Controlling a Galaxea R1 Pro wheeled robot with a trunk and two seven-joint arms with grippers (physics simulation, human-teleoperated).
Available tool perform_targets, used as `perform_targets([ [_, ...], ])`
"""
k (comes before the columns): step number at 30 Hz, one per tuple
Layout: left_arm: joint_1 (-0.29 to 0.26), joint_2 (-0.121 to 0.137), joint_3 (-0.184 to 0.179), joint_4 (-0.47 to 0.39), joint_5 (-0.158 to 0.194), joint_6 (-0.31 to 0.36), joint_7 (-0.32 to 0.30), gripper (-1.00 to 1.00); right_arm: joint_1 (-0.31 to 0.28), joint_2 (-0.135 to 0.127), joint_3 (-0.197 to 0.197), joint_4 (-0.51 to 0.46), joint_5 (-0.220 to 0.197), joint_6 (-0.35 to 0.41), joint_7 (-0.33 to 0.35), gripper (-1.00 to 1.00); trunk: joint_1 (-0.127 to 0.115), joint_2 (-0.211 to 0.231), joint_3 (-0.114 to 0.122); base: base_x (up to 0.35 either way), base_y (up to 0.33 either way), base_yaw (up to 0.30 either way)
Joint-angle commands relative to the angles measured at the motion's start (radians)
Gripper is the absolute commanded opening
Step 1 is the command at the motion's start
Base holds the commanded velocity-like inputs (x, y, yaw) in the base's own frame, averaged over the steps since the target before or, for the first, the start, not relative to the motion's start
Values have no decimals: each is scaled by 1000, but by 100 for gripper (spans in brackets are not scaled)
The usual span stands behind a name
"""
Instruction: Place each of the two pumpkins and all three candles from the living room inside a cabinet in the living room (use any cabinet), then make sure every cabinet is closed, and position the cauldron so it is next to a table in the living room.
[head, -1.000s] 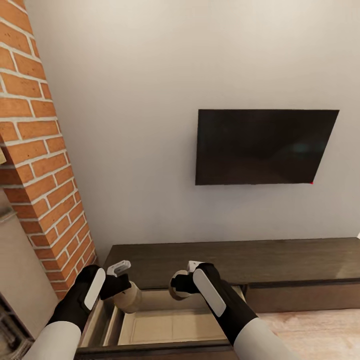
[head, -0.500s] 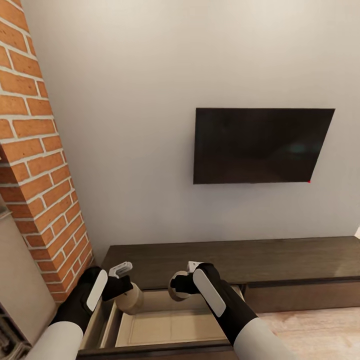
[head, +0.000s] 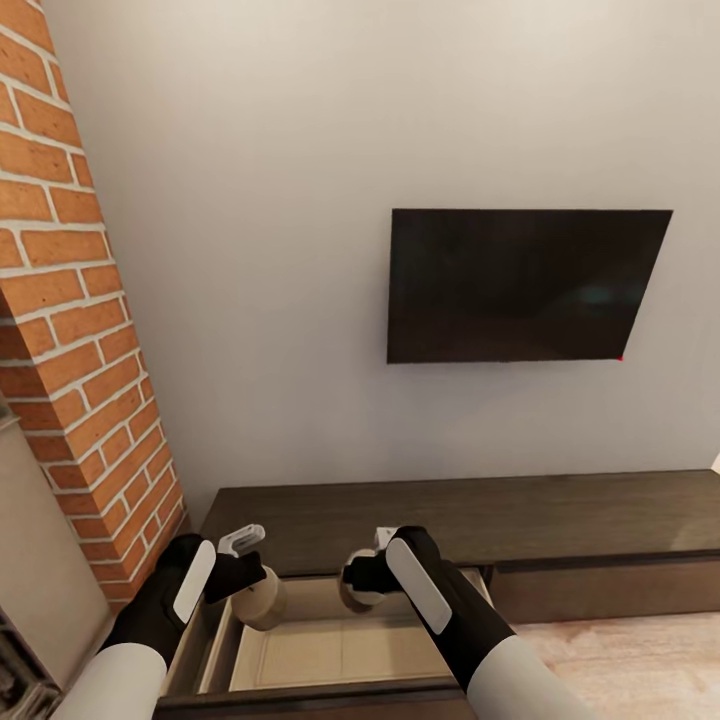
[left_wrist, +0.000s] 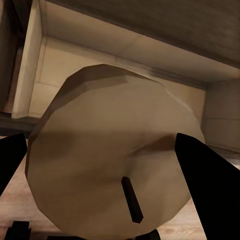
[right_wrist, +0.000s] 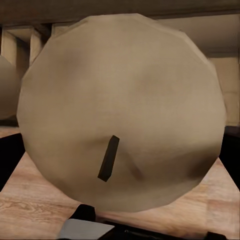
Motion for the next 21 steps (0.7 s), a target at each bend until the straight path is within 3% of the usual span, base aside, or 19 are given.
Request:
perform_targets([
  [1, 0, 0, 0, 0, 0, 0, 0, -100, 0, 0, 0, 0, 0, 4, -5, -100, 4, -7, -3, 0, 0, 0],
  [9, 0, -5, 0, 0, 0, -10, -1, -100, 0, 0, 0, 6, -3, 12, -79, -100, 35, -63, -28, 0, 0, 0],
  [21, 0, -19, 0, 2, 0, -40, -1, -100, 0, 0, 1, 6, 0, 3, -87, -100, 81, -147, -66, 0, 0, 0],
])
